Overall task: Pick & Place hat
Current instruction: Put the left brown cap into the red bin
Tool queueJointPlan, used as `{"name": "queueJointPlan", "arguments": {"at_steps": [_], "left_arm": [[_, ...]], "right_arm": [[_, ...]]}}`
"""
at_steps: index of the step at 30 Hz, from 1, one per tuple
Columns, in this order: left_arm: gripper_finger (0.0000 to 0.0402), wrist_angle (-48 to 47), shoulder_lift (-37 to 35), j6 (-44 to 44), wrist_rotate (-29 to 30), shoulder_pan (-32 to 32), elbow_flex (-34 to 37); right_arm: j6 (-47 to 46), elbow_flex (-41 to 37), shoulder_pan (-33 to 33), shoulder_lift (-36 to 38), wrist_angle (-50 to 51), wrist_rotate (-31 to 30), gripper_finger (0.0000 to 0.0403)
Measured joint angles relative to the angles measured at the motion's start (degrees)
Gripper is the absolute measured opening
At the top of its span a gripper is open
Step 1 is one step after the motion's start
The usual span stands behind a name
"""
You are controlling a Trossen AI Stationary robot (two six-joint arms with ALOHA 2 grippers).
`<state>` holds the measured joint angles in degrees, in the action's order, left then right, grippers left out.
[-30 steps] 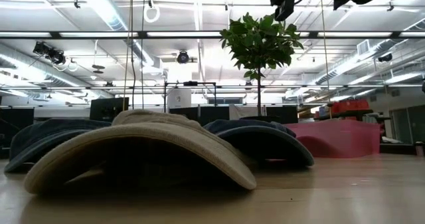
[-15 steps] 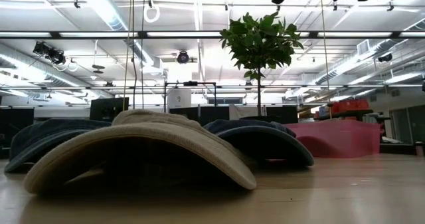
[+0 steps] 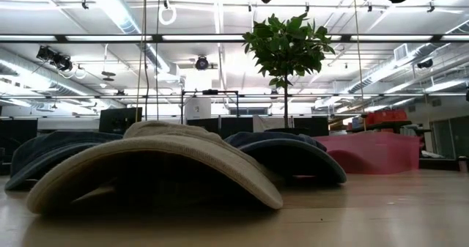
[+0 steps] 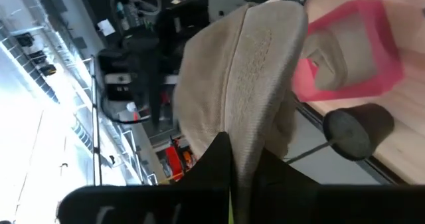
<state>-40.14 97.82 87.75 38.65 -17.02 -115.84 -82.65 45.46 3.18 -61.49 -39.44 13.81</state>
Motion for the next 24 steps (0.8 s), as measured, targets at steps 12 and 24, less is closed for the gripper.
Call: {"name": "queueJointPlan", "arguments": {"at_steps": [12,24], "left_arm": [[0.001,-0.38,0.41,-1.37,-2.77,2.47,0.05],[0.0024,-0.57,0.37,-2.11,-2.06,0.68,0.14]], "right_arm": [[0.63,-0.01,0.08,0.02,3.82,-0.2,0.0053],[3.21,-0.01,0.2,0.09,4.79,1.21,0.0004]]}}
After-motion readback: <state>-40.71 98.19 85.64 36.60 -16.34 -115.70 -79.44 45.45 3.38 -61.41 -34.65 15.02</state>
